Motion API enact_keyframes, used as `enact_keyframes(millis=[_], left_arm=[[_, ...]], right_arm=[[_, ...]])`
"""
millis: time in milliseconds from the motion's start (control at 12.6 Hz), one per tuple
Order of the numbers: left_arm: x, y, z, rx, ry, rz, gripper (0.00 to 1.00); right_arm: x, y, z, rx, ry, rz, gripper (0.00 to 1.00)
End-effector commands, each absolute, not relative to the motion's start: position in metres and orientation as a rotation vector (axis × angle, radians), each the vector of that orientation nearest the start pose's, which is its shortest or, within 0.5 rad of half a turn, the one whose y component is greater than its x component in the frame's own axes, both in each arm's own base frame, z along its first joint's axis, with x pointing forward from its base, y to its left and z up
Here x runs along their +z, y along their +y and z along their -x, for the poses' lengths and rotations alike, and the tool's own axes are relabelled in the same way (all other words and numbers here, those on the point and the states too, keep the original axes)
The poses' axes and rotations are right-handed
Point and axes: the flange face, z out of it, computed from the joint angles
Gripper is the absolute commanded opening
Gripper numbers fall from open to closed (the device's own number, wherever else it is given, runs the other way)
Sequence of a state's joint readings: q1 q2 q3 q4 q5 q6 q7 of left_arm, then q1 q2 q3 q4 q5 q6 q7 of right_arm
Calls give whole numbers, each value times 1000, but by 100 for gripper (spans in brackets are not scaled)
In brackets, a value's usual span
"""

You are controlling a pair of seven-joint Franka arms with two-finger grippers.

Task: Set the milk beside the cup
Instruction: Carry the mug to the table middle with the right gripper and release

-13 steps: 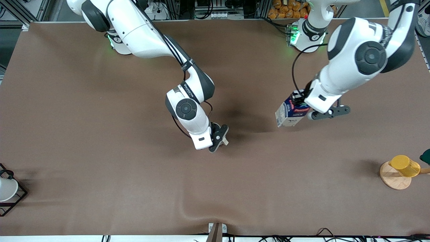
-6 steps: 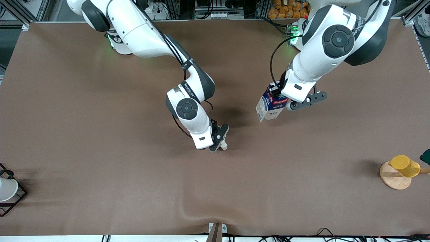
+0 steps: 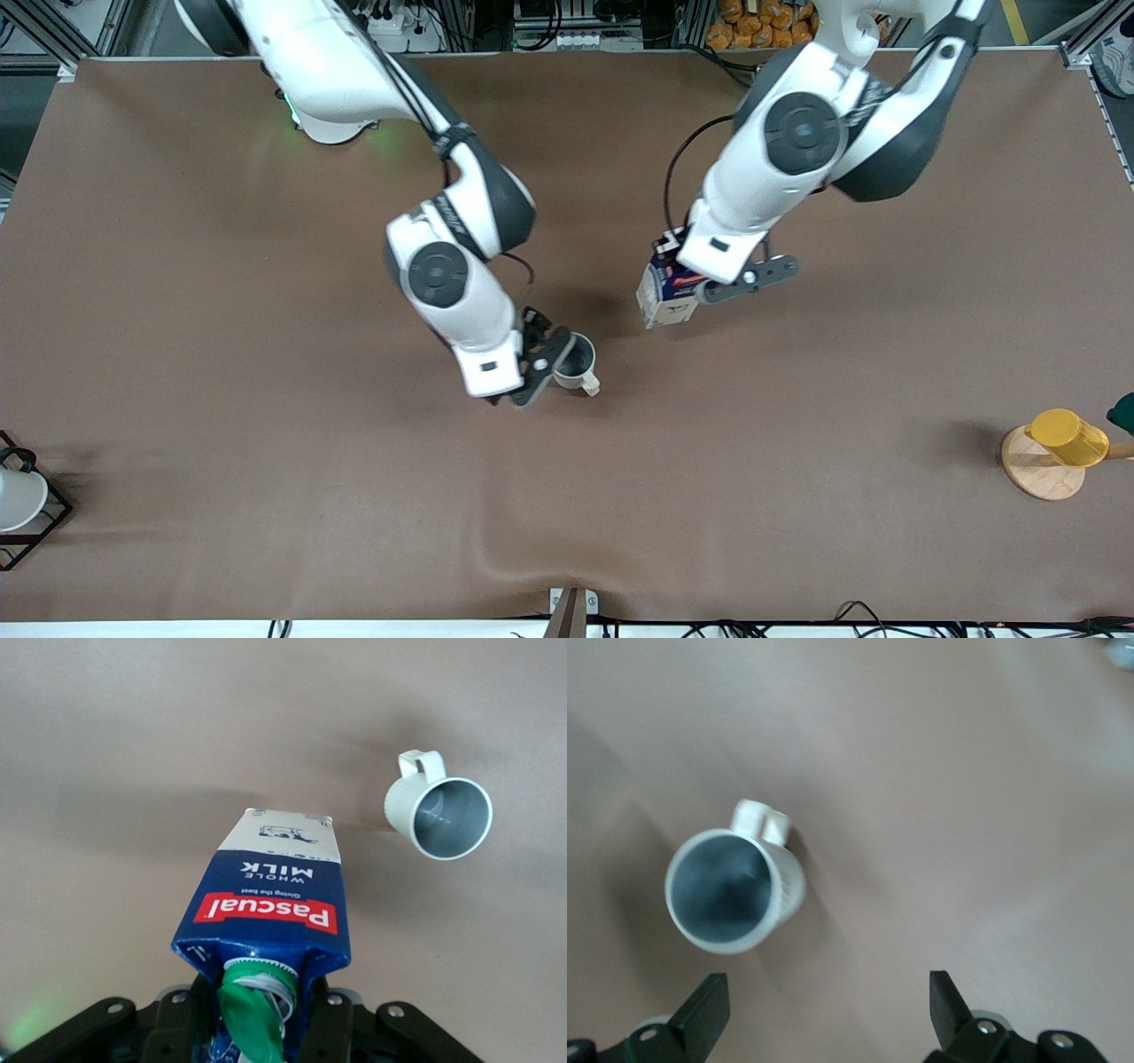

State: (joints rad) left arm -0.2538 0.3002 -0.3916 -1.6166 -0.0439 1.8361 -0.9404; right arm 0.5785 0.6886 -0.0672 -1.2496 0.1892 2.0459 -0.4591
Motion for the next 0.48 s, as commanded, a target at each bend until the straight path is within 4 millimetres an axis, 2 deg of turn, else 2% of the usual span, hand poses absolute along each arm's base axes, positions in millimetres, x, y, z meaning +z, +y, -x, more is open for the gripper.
enact_keyframes(millis=[0,80,239,398], left_arm=[[442,-401,-532,251,-459,3149,35],[434,-415,-528,248,-412,3146,35],[417,-439,-519,254,-315,3108,35],[410,-448,-508,276,-260,3075,35]], right_arm=[[399,300,-654,-127,-1163,2760,100],[411,266,-652,-124,-1103,2784,100],[437,212,-632,-115,-1002,2820,100],[461,155,-618,-109,-902,2857,100]])
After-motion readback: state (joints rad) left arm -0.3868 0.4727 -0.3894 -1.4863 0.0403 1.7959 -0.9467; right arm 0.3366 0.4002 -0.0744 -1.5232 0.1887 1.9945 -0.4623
